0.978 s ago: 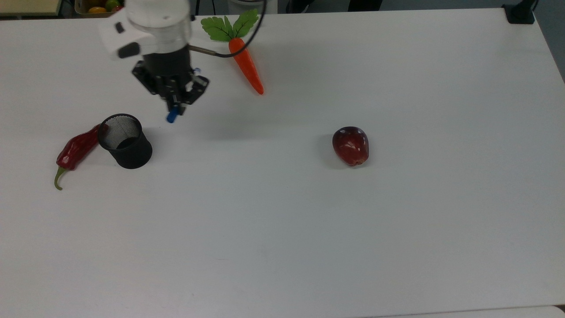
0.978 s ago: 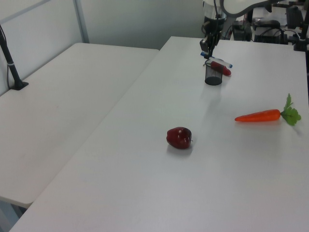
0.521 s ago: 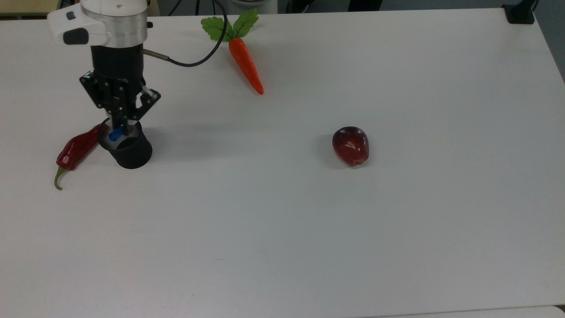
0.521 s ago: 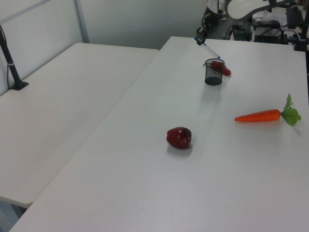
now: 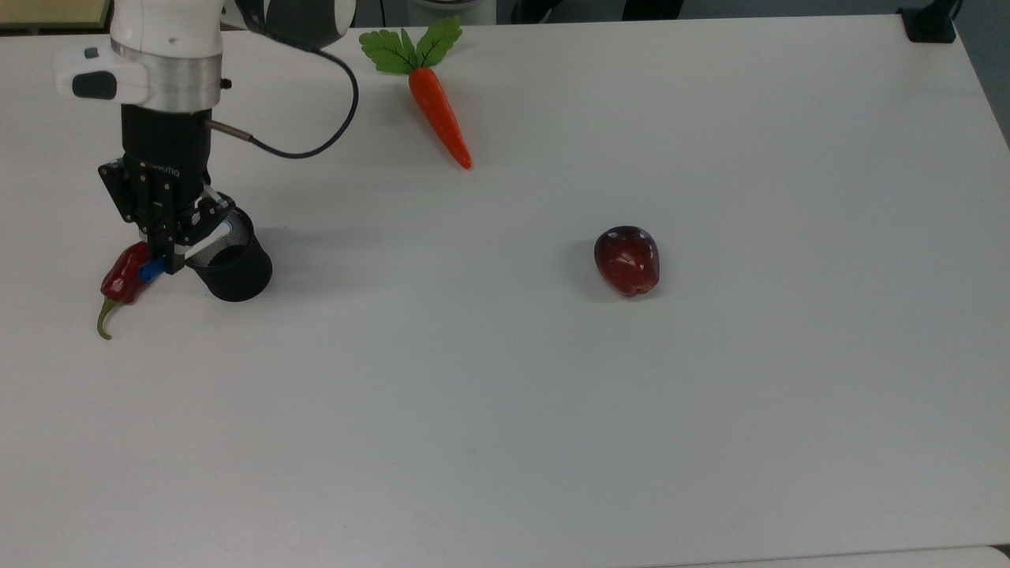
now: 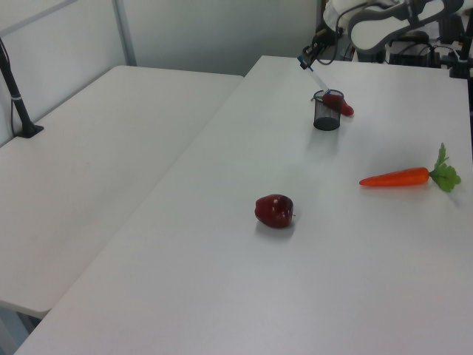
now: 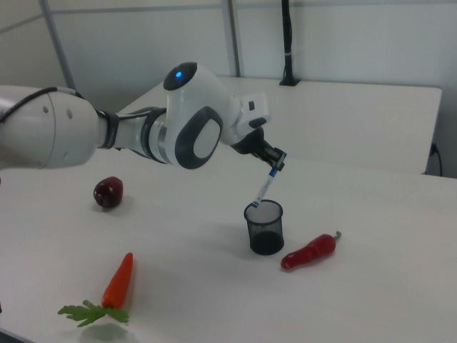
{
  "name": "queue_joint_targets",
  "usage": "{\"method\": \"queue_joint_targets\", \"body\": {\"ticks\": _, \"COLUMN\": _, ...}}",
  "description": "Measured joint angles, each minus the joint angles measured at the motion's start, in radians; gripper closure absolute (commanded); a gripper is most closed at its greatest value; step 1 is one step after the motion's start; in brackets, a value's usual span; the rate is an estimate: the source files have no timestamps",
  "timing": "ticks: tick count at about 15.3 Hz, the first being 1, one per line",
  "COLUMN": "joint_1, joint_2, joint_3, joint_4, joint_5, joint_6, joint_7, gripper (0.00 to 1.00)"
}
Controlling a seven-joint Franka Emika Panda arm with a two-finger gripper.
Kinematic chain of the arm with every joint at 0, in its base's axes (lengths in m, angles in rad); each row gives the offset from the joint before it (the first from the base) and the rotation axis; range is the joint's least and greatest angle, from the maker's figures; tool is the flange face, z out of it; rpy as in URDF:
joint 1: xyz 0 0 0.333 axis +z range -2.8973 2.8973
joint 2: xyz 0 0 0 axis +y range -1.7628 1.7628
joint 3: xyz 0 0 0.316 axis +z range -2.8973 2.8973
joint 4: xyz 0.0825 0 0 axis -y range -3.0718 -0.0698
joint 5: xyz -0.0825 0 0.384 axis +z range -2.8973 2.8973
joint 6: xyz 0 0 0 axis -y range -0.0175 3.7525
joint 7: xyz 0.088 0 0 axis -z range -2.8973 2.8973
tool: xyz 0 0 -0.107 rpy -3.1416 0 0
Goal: Place marker
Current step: 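Lower the marker into the pen cup and open the gripper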
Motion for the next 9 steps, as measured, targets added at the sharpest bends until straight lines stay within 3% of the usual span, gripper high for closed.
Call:
{"method": "queue_joint_targets", "body": {"ticks": 7, "joint_1": -0.005, "joint_2": 0.02, "joint_3": 0.0, "joint_4": -0.019, "joint_5": 0.0, "joint_6": 0.012, "joint_7": 0.0, "gripper": 0.89}}
{"method": "queue_joint_targets", "body": {"ticks": 9, "joint_1": -0.005, "joint_2": 0.02, "joint_3": 0.0, "joint_4": -0.025, "joint_5": 0.0, "joint_6": 0.012, "joint_7": 0.0, "gripper": 0.77}}
